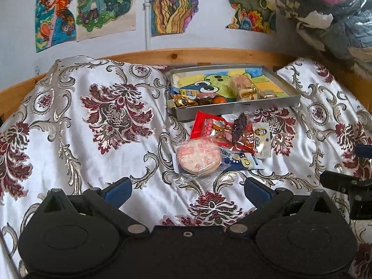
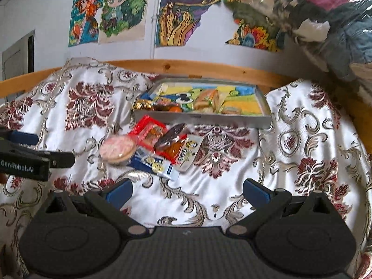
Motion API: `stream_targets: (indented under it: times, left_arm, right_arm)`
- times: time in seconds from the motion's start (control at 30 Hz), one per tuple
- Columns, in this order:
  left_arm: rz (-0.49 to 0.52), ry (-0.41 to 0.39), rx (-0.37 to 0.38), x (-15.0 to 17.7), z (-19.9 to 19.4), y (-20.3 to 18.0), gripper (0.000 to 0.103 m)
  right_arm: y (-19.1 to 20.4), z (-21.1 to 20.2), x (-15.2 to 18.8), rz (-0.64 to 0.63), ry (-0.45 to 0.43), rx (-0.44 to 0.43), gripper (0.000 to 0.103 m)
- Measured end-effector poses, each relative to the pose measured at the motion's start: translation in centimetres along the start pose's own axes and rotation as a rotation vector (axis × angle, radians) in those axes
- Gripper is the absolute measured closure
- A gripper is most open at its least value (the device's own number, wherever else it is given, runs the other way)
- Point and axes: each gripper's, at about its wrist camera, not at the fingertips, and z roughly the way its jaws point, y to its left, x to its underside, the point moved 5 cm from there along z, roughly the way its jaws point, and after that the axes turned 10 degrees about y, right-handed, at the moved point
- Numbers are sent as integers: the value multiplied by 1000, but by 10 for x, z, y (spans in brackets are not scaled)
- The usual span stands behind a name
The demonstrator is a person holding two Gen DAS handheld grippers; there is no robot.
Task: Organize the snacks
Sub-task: 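Withdraw both tools from the tray back over the remaining snacks, then grasp the dark jerky stick with the right tool while the left tool approaches the round pastry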
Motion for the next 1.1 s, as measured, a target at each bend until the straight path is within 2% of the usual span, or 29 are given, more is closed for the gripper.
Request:
stream_targets:
  times: [0.23, 0.43, 0.67, 0.87, 1.1]
  left_arm:
    - [118, 5, 4, -5, 13, 1, 1]
    - [120, 18, 27, -3, 26, 4, 1]
    - [167, 43, 39, -6, 46, 2, 1]
    - [233, 16, 74, -17, 65, 2, 1]
    - [331, -38, 100, -28, 87, 1, 1]
  right_arm:
    - [-1, 14, 5, -2, 41, -6, 0]
    - [-1, 27, 7, -3, 74, -9, 0]
    - [4, 43, 3, -23, 94, -11, 0]
    - [1, 59, -12, -17, 93, -22, 0]
    - [-5, 91, -44, 63, 111, -109, 0]
